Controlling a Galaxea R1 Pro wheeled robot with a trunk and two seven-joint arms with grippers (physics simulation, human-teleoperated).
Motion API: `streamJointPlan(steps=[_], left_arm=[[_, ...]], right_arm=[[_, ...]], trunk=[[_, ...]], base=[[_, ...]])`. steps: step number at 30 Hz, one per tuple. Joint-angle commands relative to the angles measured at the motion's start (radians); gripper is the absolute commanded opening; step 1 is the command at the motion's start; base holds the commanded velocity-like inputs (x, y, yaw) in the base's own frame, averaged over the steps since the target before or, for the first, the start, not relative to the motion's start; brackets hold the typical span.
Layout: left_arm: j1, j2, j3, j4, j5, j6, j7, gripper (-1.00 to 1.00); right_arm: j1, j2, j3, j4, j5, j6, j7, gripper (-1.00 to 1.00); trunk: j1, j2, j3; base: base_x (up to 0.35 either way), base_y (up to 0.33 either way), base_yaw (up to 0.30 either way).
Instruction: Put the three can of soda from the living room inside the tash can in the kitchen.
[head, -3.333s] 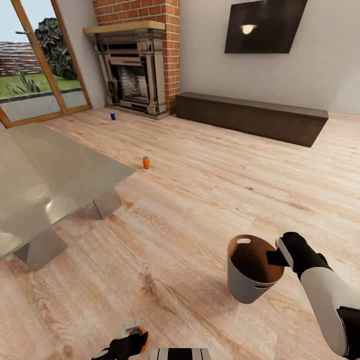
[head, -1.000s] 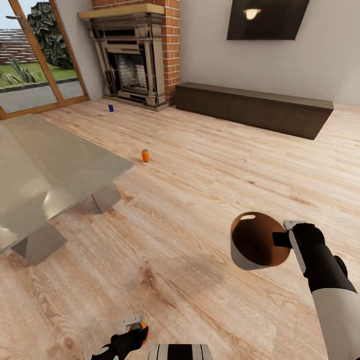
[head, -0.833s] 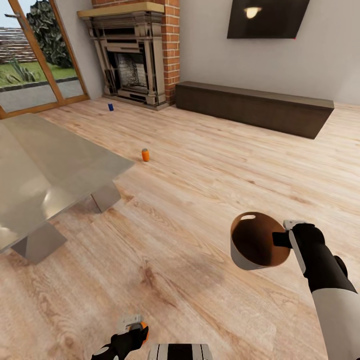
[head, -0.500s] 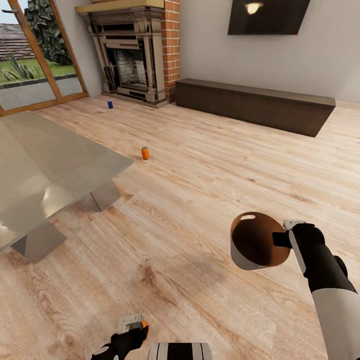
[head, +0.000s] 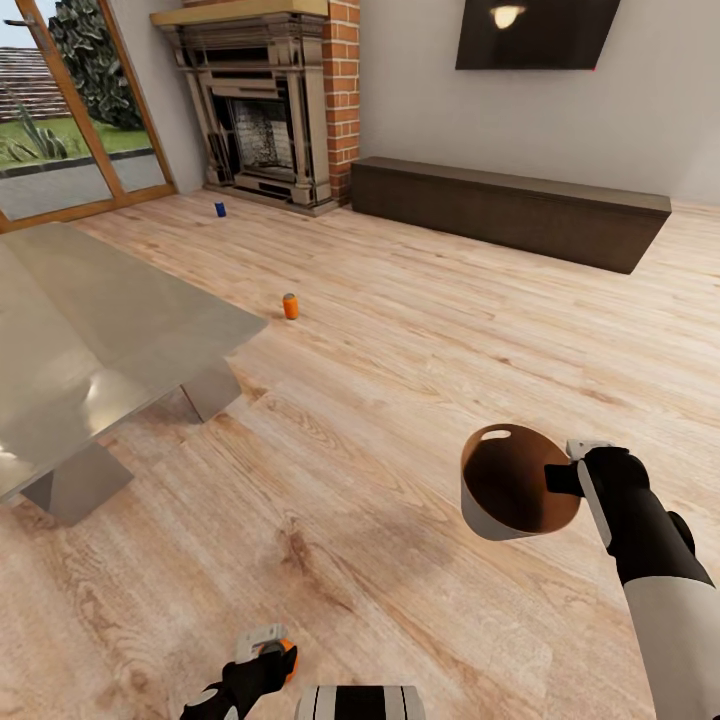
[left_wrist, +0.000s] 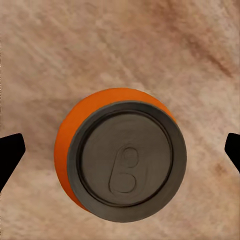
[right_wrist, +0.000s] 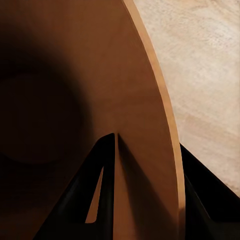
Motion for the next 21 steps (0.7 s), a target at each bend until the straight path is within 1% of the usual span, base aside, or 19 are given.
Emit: streamJointPlan(steps=[1, 21], left_arm=[[0.000, 0.000, 0.000, 0.000, 0.000, 0.000, 0.000, 1.00], [0.000, -0.002, -0.003, -0.001, -0.002, 0.002, 0.005, 1.00]], right_arm=[[0.000, 0.000, 0.000, 0.000, -0.008, 0.000, 0.004, -1.00], [0.000, 0.000, -0.001, 0.000, -0.008, 0.000, 0.004, -1.00]], trunk=[[0.000, 0.000, 0.000], [0.000, 0.000, 0.000]], base=[[0.000, 0.000, 0.000], [0.000, 0.000, 0.000]])
